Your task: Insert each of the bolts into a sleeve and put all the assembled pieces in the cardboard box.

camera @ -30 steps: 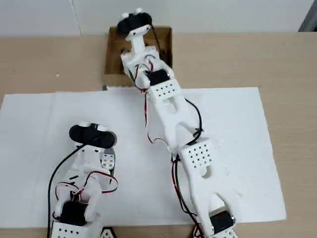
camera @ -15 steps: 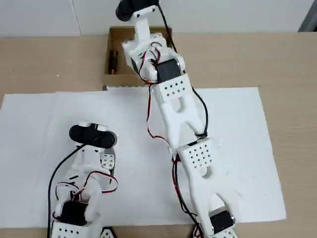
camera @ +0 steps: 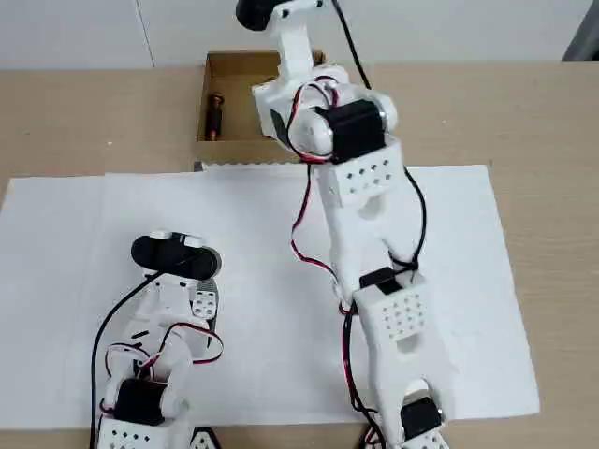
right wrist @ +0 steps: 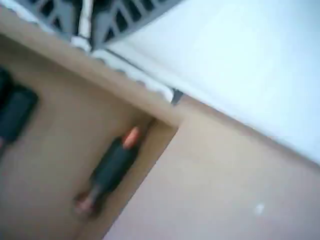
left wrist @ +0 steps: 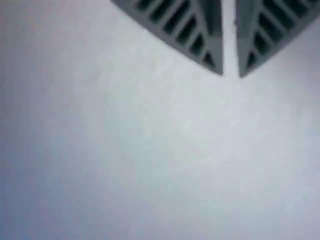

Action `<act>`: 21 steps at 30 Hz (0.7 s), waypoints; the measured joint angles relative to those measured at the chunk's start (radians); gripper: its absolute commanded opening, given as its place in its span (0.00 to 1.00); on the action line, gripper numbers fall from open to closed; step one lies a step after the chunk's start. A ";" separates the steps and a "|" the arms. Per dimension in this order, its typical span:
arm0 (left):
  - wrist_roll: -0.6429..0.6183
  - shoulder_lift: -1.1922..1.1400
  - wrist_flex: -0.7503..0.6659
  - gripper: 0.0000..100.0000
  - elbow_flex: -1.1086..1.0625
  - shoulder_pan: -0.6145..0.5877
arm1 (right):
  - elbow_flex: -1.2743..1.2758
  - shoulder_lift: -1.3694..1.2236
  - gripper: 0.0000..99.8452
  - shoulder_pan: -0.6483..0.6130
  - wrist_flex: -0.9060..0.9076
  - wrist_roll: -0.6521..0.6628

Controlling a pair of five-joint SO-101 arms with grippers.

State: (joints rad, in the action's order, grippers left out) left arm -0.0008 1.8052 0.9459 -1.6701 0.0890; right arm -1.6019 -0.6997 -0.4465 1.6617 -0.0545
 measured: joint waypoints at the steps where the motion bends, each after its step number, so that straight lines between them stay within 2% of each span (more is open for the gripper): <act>1: 0.000 0.000 0.000 0.01 0.000 0.000 | 0.000 0.023 0.00 0.012 0.003 0.000; 7: 0.000 0.000 0.000 0.01 0.000 0.000 | 0.000 0.172 0.00 0.100 0.018 0.003; 11: 0.000 0.000 0.000 0.01 0.000 0.000 | 0.034 0.305 0.00 0.158 0.018 0.049; 21: 0.000 0.000 0.000 0.01 0.000 0.000 | 0.514 0.747 0.00 0.341 0.018 0.063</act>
State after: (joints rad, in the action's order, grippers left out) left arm -0.0008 1.8052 0.9459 -1.6701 0.0890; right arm -1.0879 0.0476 -0.1059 1.6801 0.0084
